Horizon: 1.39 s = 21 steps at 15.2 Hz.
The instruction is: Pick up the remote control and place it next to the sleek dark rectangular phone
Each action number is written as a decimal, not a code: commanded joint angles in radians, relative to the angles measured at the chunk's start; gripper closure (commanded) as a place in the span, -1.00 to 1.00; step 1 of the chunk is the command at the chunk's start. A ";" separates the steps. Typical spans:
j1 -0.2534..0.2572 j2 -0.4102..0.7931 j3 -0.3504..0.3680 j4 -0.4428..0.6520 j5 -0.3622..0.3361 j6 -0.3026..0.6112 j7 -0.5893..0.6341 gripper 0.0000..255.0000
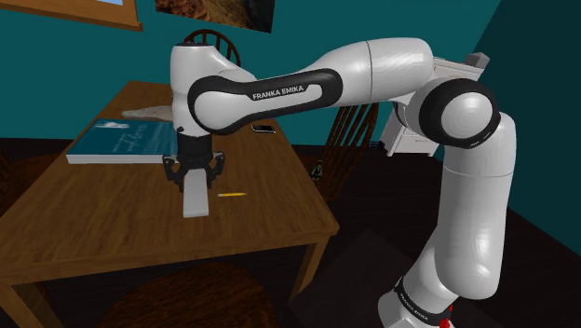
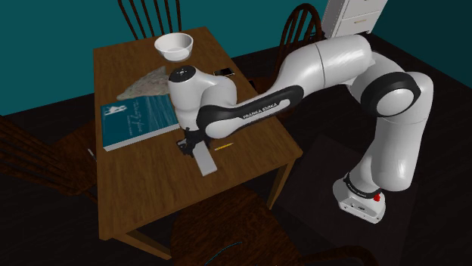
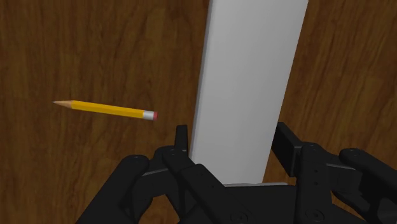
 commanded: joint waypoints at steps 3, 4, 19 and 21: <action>0.001 -0.011 0.004 0.039 0.007 -0.049 -0.004 1.00; 0.001 -0.013 0.004 0.050 0.008 -0.061 -0.005 1.00; -0.147 -0.080 -0.044 0.048 0.056 -0.116 -0.210 1.00; -0.176 -0.083 -0.058 0.048 0.061 -0.116 -0.254 1.00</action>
